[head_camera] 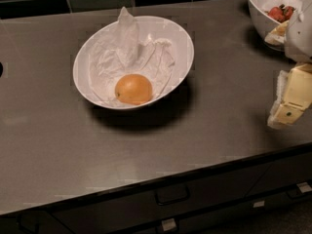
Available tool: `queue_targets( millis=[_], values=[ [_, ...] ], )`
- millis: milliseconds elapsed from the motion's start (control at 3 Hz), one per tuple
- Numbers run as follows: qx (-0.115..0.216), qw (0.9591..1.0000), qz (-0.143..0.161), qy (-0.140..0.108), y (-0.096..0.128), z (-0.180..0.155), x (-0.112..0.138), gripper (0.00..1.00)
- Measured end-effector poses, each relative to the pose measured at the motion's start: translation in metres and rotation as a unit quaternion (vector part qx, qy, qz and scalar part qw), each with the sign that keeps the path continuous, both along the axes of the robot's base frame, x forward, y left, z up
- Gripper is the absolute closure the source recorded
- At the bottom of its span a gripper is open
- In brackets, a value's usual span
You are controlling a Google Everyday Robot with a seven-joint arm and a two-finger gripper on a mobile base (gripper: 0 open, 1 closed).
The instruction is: Pick orange from white bowl
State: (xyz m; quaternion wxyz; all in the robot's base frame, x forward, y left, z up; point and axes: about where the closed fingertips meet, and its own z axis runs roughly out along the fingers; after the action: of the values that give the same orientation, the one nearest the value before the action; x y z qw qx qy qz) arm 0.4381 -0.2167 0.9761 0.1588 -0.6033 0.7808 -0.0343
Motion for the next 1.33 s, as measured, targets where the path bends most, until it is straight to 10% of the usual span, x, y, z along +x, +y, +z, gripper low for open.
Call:
queue_targets(
  millis=[333,667,1000,1333],
  values=[
    [0.0,1.0,0.0,0.0,0.0,0.0,0.0,0.0],
    [-0.005,0.9957,0.091,-0.017,0.047,0.019,0.005,0.0],
    [-0.01,0.983,0.178,-0.043,0.095,0.041,0.009,0.0],
    [-0.01,0.9829,0.178,-0.043,0.095,0.041,0.009,0.0]
  ],
)
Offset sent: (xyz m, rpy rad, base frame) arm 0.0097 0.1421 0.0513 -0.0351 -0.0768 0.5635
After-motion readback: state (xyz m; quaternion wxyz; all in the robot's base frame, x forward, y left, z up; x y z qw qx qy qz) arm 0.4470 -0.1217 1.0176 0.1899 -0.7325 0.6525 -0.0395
